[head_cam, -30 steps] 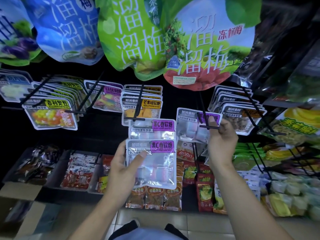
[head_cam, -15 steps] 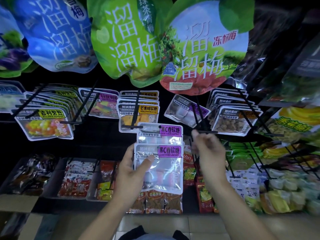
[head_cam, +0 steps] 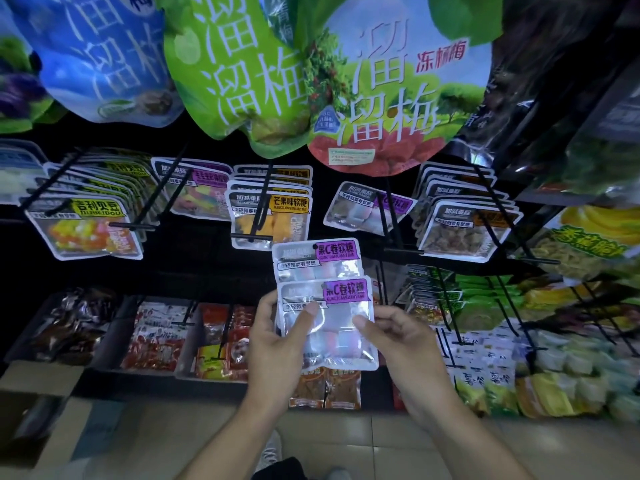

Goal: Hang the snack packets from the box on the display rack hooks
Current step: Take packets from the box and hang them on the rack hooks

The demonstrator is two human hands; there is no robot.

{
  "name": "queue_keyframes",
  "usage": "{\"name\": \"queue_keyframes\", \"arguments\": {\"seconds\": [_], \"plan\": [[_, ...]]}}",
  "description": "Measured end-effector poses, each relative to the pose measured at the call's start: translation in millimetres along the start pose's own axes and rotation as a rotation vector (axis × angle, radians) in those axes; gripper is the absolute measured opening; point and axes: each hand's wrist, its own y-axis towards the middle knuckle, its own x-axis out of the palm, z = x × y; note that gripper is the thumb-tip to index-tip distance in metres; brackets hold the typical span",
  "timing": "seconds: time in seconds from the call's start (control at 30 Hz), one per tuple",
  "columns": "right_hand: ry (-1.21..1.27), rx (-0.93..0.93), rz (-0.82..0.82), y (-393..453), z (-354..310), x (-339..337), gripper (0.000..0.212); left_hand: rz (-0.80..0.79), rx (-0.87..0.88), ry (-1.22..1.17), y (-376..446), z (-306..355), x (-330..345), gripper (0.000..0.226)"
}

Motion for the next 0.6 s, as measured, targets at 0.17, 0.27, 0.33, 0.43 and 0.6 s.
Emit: {"name": "queue_keyframes", "arguments": {"seconds": [0.17, 0.27, 0.33, 0.43, 0.6], "plan": [[0.064, -0.045, 0.114, 3, 5, -1, 0.009, 0.047, 0.053, -0.015, -5, -3, -1, 0.029], [0.095, -0.071, 0.14, 5, 0, -2, 0.009, 0.099, 0.038, -0.023, 0, -7, -7, 0.014], [0.094, -0.11, 0.162, 8, -6, -6, 0.01, 0.147, 0.03, 0.003, 4, -9, -14, 0.002], [0.113, -0.197, 0.182, 13, -19, -11, 0.008, 0.199, 0.017, 0.025, 7, -11, -26, 0.015], [0.111, -0.315, 0.218, 18, -31, -19, 0.012, 0.199, 0.044, 0.047, 6, -8, -34, 0.047]]}}
